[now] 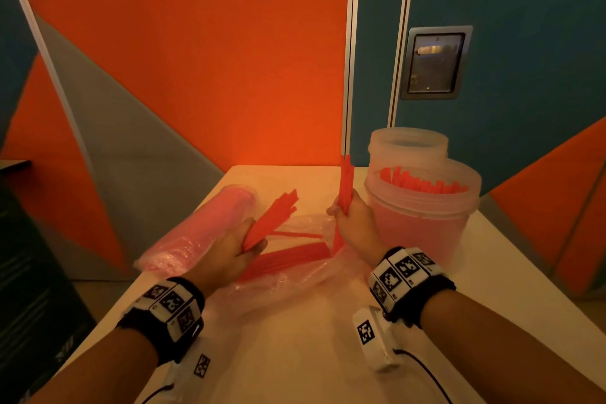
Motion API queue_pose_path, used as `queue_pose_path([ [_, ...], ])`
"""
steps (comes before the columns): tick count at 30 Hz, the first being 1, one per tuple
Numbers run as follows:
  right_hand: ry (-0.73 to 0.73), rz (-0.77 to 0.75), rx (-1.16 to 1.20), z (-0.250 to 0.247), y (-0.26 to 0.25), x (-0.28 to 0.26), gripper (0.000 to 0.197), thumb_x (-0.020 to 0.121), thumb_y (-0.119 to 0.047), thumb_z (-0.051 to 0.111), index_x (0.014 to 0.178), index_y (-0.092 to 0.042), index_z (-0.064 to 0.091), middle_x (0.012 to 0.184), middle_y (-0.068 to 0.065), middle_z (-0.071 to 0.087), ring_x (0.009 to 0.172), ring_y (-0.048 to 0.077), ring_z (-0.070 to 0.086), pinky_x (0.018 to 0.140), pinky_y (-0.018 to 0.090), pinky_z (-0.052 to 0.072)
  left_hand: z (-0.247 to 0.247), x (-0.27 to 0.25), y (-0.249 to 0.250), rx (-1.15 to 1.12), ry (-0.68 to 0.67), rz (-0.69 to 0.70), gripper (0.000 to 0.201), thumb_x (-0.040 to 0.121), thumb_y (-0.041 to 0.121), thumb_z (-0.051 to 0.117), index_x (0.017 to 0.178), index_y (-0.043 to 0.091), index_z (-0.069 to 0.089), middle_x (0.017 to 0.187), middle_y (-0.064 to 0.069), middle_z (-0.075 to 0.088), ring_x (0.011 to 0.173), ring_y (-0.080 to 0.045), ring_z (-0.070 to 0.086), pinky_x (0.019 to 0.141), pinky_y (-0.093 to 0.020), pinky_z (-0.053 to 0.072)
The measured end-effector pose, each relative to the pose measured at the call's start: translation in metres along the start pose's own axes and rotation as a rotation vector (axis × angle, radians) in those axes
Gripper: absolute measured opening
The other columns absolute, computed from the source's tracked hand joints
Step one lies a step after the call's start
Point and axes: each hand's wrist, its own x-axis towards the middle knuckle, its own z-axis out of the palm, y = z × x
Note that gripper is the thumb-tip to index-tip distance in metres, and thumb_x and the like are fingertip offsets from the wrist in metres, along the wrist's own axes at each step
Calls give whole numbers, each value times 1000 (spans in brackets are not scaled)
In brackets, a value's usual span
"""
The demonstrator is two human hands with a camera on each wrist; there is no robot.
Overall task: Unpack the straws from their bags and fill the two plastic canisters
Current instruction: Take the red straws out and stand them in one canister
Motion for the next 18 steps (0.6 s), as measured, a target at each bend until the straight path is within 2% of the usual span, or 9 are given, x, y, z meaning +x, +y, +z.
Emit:
queue_pose_path([
  [3,-2,-7,-16,2,4,-2,8,93,-7,49,92,-14,47,74,-6,54,63,6,50,54,17,36,0,1,15,-185,76,-31,4,94,25,51,93,28,49,74,1,52,65,-13,50,60,-26,44],
  [5,-9,-14,-25,2,4,-3,6,94,-9,49,92,-14,46,70,-8,51,60,4,48,51,17,35,-4,5,21,-305,217,-35,9,94,18,51,91,26,49,73,0,52,62,-12,50,53,-18,44],
  [7,-5,-34,0,2,3,-5,6,94,-11,49,91,-15,46,69,-7,51,58,6,48,51,18,36,-8,12,25,-399,331,-29,8,93,13,52,91,20,51,73,-1,51,63,-14,50,54,-17,46],
  [9,21,-71,67,2,-2,-8,10,94,-10,49,88,-18,45,70,-5,54,61,11,51,53,19,39,-8,17,30,-460,335,-27,2,93,13,53,94,14,52,73,-4,52,64,-16,51,61,-26,49],
  [11,52,-105,182,1,-12,-12,19,93,-7,47,84,-23,45,76,0,59,67,15,56,61,22,43,-2,20,41,-468,320,-22,3,92,15,54,95,15,53,72,-4,52,62,-15,51,63,-36,48],
  [14,68,-139,403,1,-37,-19,15,95,-10,46,86,-22,48,67,-2,53,60,10,53,61,20,45,10,24,66,-450,310,15,10,92,18,55,94,27,50,70,0,51,60,-13,50,60,-34,47],
  [16,74,-133,510,0,-52,-22,12,96,-17,46,86,-21,51,60,-5,50,54,6,49,59,22,43,19,27,81,-434,256,48,12,92,23,55,102,24,49,70,3,52,59,-11,51,57,-35,48],
  [18,84,-117,622,-3,-64,-25,12,96,-21,47,86,-22,52,54,-11,52,51,1,50,55,20,43,31,29,93,-455,208,65,19,92,27,54,108,20,47,72,5,55,57,-4,54,56,-32,47],
])
